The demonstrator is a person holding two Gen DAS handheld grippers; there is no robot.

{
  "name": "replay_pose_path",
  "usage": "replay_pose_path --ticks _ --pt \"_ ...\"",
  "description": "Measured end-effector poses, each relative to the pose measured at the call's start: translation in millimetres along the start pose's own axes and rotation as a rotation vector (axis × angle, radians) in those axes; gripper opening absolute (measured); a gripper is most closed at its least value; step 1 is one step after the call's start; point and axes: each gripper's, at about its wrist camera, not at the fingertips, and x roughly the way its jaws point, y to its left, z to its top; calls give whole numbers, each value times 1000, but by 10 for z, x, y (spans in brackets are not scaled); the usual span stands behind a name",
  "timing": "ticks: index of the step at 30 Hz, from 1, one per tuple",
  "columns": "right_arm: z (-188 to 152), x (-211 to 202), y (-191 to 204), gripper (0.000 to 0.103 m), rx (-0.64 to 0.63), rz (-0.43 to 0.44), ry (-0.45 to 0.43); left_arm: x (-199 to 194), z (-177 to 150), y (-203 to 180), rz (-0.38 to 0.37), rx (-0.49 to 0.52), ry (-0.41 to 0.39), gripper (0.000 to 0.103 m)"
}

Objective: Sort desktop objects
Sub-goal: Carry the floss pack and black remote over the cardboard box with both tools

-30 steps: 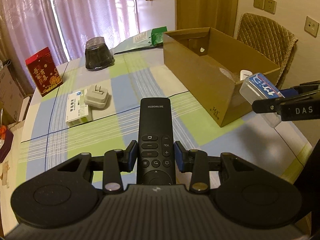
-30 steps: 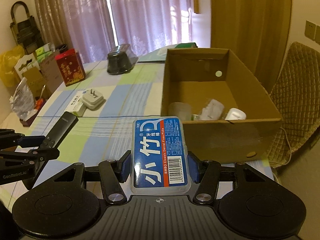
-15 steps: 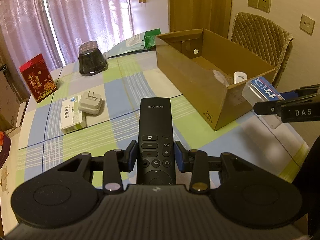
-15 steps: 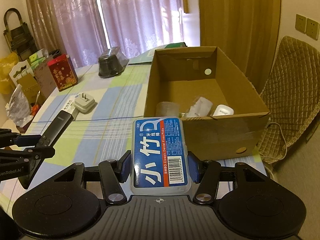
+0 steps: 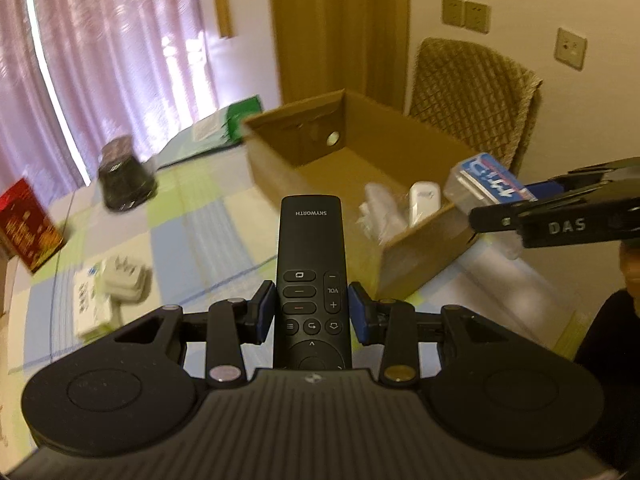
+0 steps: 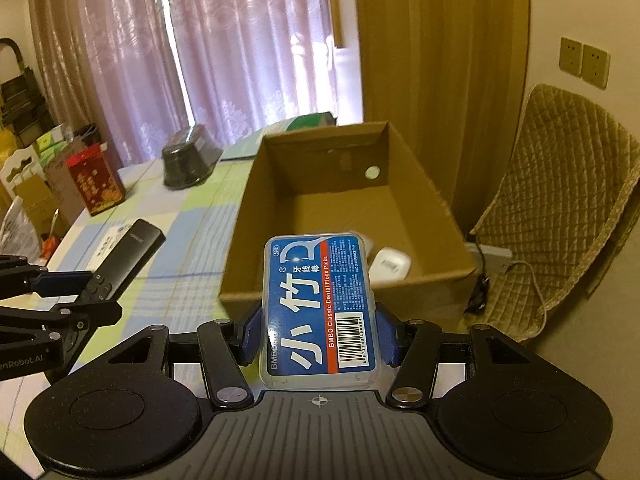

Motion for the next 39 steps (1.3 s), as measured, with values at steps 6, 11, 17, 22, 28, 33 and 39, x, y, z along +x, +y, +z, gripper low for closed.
replay_pose_path --ticks 6,11,17,22,28,33,39 --pt "184 42 -158 55 10 -18 -8 88 311 -201 -37 41 -49 34" --pt "284 131 -249 55 9 -24 -4 182 517 -311 -53 81 -71 34" --pt "386 260 -304 55 -7 -36 0 332 712 -341 -76 77 -73 34" --pt "439 381 -341 55 -17 -45 9 472 810 -326 -92 38 -59 34" --pt "496 514 -368 55 -21 -49 15 648 903 -295 -102 -11 -38 34" --pt "528 595 -369 55 -23 -45 17 753 933 -279 -97 -11 -23 34" --pt "535 682 -365 55 -22 -41 24 844 931 -282 -93 -12 -7 34"
